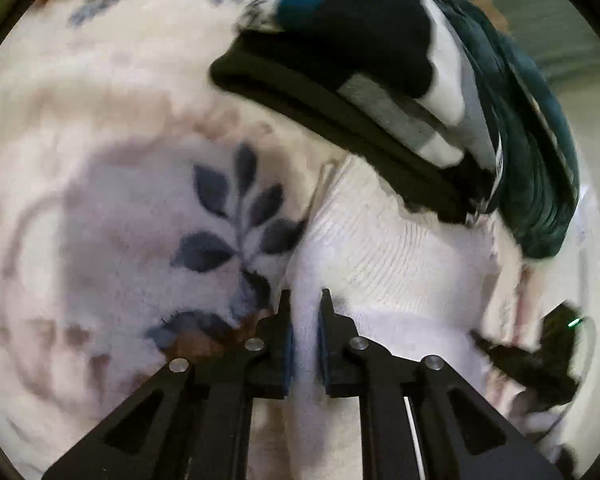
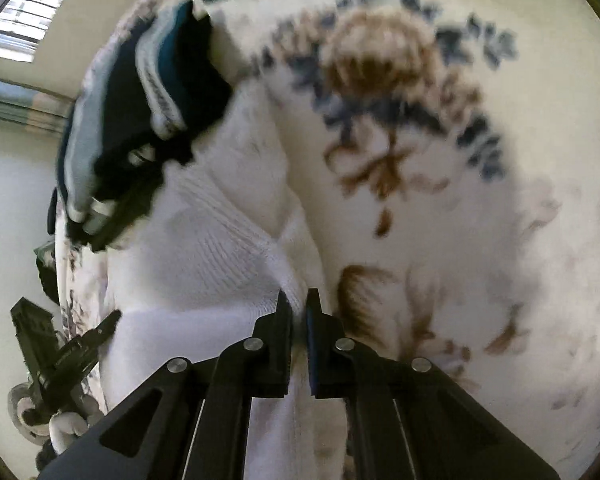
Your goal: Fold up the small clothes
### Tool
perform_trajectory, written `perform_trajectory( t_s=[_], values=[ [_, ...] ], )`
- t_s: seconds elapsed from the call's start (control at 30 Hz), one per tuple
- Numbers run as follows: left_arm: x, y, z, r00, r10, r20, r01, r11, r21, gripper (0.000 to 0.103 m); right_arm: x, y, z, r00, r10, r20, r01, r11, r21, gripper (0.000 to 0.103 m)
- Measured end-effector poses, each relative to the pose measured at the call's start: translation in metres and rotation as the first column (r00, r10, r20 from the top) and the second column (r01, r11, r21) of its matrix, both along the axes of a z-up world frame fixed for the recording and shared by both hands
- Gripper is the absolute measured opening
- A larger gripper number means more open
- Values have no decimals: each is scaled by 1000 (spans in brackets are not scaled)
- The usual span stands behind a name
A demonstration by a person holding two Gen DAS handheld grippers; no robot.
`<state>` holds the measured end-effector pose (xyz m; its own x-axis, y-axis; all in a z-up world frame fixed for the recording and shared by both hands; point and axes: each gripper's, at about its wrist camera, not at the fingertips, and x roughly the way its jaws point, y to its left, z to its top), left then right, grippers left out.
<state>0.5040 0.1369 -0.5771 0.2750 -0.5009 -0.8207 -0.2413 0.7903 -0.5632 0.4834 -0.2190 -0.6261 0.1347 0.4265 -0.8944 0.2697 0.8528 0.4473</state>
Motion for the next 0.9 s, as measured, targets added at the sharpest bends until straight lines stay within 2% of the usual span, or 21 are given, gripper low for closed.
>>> perform_trajectory(
  t_s=[0.03, 0.07, 0.1, 0.13, 0.17, 0.2, 0.27, 0.33, 0.37, 0.5, 0.57, 0.7, 0.73, 0.77, 0.8, 0.83, 0.9],
  values=[
    [-2, 4, 3, 1000, 13, 1, -13, 999, -39, 13, 1, -1, -2, 1000, -3, -5, 3, 1000, 14, 8],
    [-5, 8, 7, 1000, 16, 4, -16, 997, -70, 19, 2, -2, 1, 1000, -5, -5, 5, 999, 52, 8],
    [-8, 13, 12, 1000, 24, 3, -24, 996, -84, 35, 1, -5, 4, 1000, -6, -5, 6, 996, 88, 17],
    [-11, 16, 16, 999, 35, 5, -34, 995, -91, 44, -2, -9, 7, 1000, -12, 2, 12, 992, 128, 37],
    [-16, 21, 21, 999, 44, 23, -41, 992, -119, 54, -6, -14, 11, 1000, -26, 17, 23, 987, 158, 48],
    [-22, 25, 23, 998, 52, 35, -46, 988, -146, 59, -10, -20, 13, 999, -33, 28, 27, 985, 172, 59],
    [-31, 31, 19, 998, 52, 21, -47, 981, -190, 60, -21, -25, 12, 999, -20, 25, 14, 979, 203, 67],
    [-38, 32, 9, 999, 47, -17, -50, 974, -222, 60, -32, -26, 0, 1000, 4, -1, -4, 966, 257, 85],
    [-46, 27, 4, 998, 39, -45, -49, 968, -247, 60, -37, -25, -8, 1000, 18, -12, -14, 957, 290, 87],
    [-63, 14, -10, 998, -1, -68, -21, 950, -311, 61, -51, -7, -44, 994, 93, -59, -66, 932, 357, 87],
    [-64, 14, -17, 997, 5, -75, -30, 943, -331, 67, -51, 7, -57, 991, 121, -64, -83, 904, 420, 88],
    [-59, 15, -18, 998, 37, -60, -56, 935, -350, 66, -45, 17, -64, 991, 103, -89, -54, 896, 440, 90],
    [-59, 12, -15, 999, 31, -43, -44, 939, -341, 62, -44, 19, -64, 991, 96, -89, -47, 895, 443, 87],
    [-57, 5, -7, 1000, 15, -15, -20, 947, -322, 44, -44, 21, -62, 992, 95, -81, -51, 899, 436, 82],
    [-57, 1, -2, 1000, 11, 8, -8, 951, -309, 36, -45, 24, -61, 993, 92, -80, -49, 902, 430, 59],
    [-57, 0, 5, 1000, 10, 26, -2, 957, -291, 34, -46, 24, -59, 994, 77, -79, -36, 901, 432, 48],
    [-57, -4, 18, 998, 10, 59, 6, 962, -275, 29, -51, 24, -50, 997, 45, -65, -12, 900, 436, 41]
  ],
)
